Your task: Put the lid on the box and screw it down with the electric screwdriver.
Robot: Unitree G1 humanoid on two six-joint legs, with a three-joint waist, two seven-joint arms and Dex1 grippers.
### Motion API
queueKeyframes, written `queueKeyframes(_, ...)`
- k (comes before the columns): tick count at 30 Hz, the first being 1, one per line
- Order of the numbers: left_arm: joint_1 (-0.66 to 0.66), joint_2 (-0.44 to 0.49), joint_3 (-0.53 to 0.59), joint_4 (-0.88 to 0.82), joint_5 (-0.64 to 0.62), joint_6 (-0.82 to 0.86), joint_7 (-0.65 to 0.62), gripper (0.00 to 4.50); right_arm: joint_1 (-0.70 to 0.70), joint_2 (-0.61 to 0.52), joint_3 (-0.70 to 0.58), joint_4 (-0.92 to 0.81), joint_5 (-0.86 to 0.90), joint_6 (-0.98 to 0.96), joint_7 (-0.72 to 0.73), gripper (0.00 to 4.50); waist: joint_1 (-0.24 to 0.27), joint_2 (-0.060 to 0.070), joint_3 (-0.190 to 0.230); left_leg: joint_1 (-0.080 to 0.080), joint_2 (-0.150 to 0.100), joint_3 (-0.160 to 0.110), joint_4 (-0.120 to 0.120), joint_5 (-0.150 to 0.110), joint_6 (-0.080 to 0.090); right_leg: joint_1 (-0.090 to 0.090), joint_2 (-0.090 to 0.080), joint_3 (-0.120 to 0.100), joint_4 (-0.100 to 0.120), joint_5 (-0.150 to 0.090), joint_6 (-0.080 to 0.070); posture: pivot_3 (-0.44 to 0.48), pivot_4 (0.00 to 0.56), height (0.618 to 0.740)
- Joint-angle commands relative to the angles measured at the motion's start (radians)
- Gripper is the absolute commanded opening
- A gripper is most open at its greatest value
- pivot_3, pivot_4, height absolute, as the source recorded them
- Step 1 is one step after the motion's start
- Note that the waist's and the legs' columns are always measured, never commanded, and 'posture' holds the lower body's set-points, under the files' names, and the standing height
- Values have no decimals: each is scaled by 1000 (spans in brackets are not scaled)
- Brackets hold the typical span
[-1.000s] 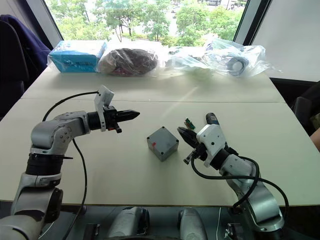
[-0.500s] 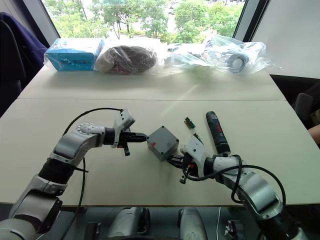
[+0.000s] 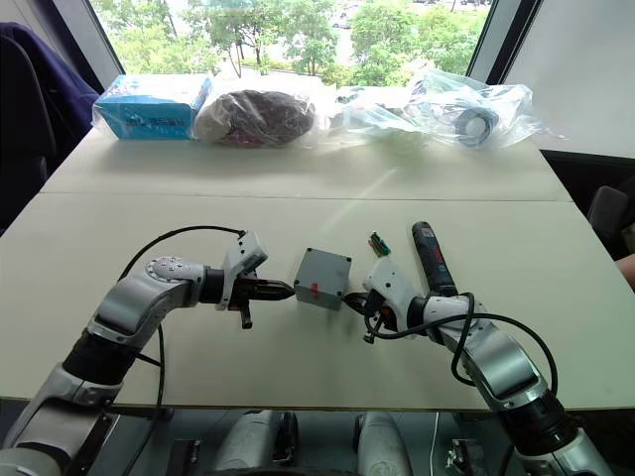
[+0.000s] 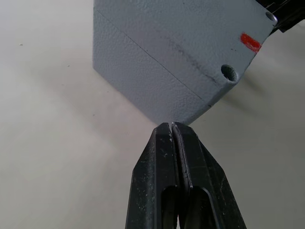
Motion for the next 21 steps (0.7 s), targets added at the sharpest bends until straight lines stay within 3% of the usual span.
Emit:
queueKeyframes(1,-2,-17,-4,-53,-34,3,-7,0,-15,16,-15,-24,-8,-40,6,40,0,0,0,0,0,0,0,0,0,0,0,0,0,0,0,0,150,740)
queueKeyframes(14,-9,5,7,-24,-23,8,-9,0,8,32,-39,-29,-29,-57,2,40,-1,0,0,0,0,0,0,0,0,0,1,0,0,0,0,0,150,740)
queueKeyframes(18,-32,27,103,7,-83,77,-5,0,55,24,-102,-84,-7,-52,-15,40,0,0,0,0,0,-1,0,0,0,0,2,0,0,1,2,0,150,740)
queueKeyframes(21,-101,-1,276,52,-135,90,99,0,134,27,-214,-178,40,7,-61,40,3,-1,1,0,1,-2,0,0,0,0,2,0,1,1,3,0,150,740)
